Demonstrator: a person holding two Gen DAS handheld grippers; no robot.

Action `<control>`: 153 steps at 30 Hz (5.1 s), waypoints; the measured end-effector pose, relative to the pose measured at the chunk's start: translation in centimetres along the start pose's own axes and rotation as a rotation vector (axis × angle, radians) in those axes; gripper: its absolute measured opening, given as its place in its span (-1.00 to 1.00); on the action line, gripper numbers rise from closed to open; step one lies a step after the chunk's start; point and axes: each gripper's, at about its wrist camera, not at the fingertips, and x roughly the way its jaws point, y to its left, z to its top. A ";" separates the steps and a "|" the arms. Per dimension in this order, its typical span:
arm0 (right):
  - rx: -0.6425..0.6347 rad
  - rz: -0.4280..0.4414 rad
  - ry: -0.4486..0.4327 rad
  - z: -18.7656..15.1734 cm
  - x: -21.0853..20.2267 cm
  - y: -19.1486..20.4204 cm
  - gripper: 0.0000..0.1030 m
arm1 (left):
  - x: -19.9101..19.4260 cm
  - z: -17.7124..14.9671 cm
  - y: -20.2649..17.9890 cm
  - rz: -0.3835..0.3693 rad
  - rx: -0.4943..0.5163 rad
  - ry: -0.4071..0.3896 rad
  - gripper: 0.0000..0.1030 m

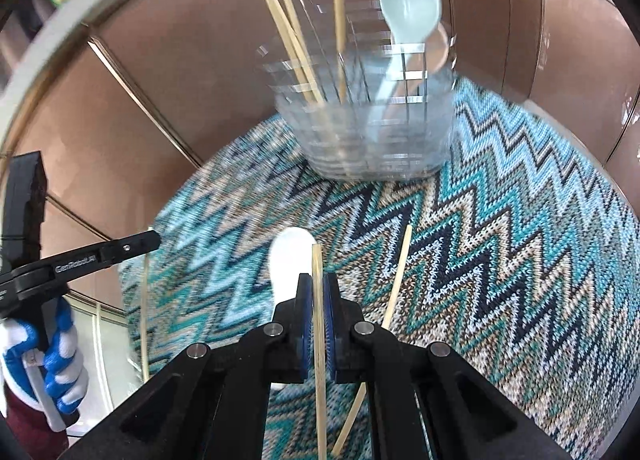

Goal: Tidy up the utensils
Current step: 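Close the left tool on a chopstick while the right tool grasps a chopstick, then lift both chopsticks and carry them down into the clear holder, then open both tools to release the chopsticks and raise them, then move the left tool toward the white spoon while the right tool approaches the last chopstick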

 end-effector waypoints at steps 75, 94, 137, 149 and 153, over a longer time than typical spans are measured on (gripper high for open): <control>-0.163 0.088 -0.611 7.3 -17.0 5.2 -0.88 | -15.2 6.3 -6.5 -0.349 0.016 -0.653 -0.92; -0.193 0.013 -0.684 12.7 -11.6 0.4 -0.88 | -5.5 16.1 -15.2 -0.238 0.025 -0.816 -0.92; -0.084 -0.103 -0.648 3.8 -13.4 -0.7 -0.27 | -9.7 2.3 -10.8 -0.168 0.152 -0.725 -0.21; -0.080 -0.123 -0.569 -1.8 -14.0 1.4 -0.09 | -12.3 -3.9 -8.0 -0.173 0.162 -0.657 -0.20; -0.068 -0.142 -0.562 -3.1 -14.4 1.8 0.00 | -13.1 -5.0 -7.6 -0.172 0.164 -0.648 -0.20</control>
